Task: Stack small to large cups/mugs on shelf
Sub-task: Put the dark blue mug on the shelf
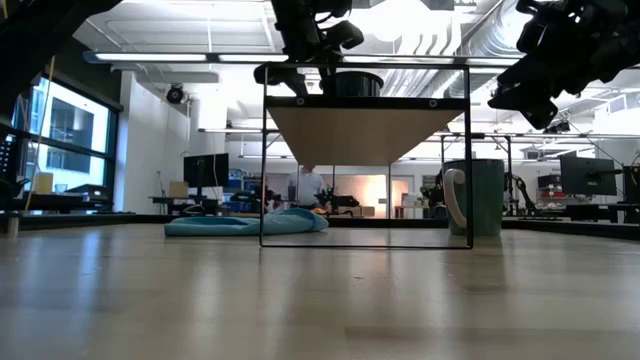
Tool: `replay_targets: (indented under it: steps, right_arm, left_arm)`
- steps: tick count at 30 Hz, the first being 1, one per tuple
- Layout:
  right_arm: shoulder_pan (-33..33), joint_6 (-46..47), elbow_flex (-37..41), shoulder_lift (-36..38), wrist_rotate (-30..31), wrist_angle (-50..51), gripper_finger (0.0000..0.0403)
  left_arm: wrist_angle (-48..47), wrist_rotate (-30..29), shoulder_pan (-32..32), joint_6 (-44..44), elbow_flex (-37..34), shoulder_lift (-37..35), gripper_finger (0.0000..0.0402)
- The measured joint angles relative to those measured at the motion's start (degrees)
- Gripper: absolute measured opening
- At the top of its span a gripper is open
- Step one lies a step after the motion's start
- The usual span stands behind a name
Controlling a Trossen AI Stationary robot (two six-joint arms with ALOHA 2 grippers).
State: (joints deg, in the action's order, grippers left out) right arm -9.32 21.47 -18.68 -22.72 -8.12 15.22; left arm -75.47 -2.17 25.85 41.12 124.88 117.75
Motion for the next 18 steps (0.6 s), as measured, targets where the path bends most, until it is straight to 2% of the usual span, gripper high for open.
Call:
replay_targets:
  steps: [18]
  right_arm:
    - [0.0, 0.6, 0.0, 0.0, 0.0, 0.0, 0.0188]
  left_arm:
    - [0.4, 0.0, 0.0, 1.6, 0.0, 0.0, 0.0191]
